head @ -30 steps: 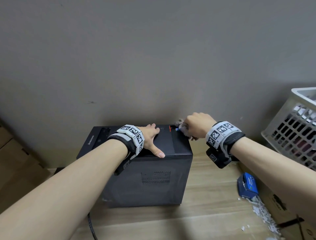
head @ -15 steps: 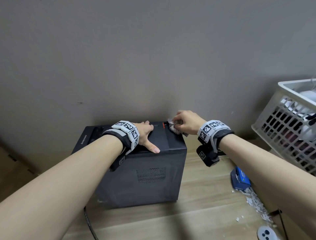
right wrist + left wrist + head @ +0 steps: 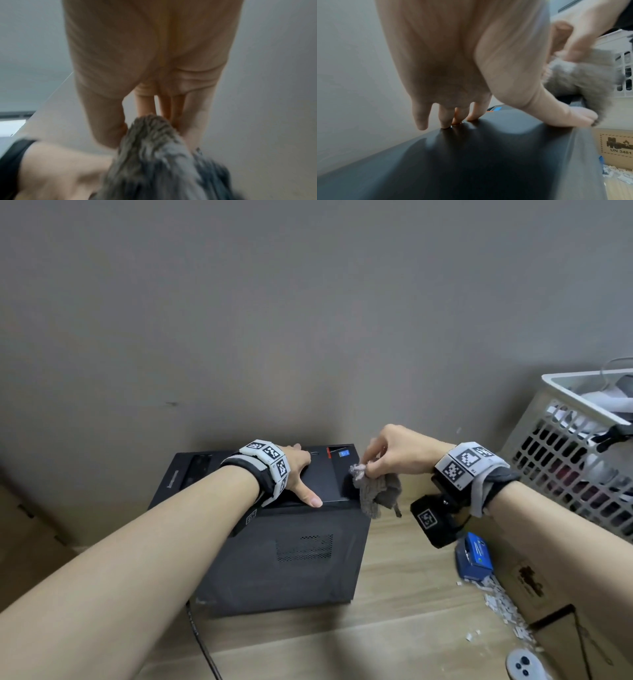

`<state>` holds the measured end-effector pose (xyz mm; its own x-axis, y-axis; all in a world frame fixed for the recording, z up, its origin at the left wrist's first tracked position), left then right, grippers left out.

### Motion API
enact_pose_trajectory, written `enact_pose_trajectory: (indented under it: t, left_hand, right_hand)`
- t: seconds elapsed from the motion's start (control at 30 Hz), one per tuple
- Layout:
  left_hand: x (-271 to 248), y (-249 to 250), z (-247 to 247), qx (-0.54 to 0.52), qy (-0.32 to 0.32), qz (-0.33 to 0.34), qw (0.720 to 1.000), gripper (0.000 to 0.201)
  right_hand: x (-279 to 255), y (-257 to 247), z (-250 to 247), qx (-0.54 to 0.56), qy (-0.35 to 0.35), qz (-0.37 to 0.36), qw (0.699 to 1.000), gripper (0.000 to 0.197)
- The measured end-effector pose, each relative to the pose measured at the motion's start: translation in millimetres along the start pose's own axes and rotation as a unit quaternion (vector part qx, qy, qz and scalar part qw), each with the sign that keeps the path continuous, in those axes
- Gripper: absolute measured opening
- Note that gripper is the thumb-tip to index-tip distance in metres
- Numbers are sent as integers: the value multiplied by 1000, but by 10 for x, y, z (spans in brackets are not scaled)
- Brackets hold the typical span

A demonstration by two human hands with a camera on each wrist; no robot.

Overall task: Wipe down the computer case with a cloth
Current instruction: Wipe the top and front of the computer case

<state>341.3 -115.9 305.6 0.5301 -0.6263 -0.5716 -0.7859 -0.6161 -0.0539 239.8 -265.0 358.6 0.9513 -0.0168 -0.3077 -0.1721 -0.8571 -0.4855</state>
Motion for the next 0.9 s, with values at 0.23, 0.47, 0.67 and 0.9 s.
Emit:
enact_pose_trajectory:
  t: [0.23,0.47,0.67,0.9]
  left_hand:
    - [15,-13,44,-29,3,4,1000,128]
    - [91,-47,74,-26,6,2,1000,114]
    - [134,-39,71,-30,7,15,999,123]
    - [127,-30,58,-28,10,20,999,120]
  right_hand:
    - [288,-121,-364,-44,149,-37,987,18]
    - [705,-56,37,-216,63,-6,974,31]
    - [832,90,149,-203,-25,18,979,34]
    - [698,59,36,-287,-35,34,957,32]
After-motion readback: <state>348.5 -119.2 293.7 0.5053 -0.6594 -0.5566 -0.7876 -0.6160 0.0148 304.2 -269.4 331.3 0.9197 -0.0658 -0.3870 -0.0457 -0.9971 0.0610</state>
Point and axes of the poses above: each hand's wrist, its own x-axis towards the middle knuckle, its own z-axis out of the palm, y = z × x, the point moved 8 cm from there along x, towards the middle knuckle, and after that the axes turned 8 degrees about -y, right-handed, at the moved point
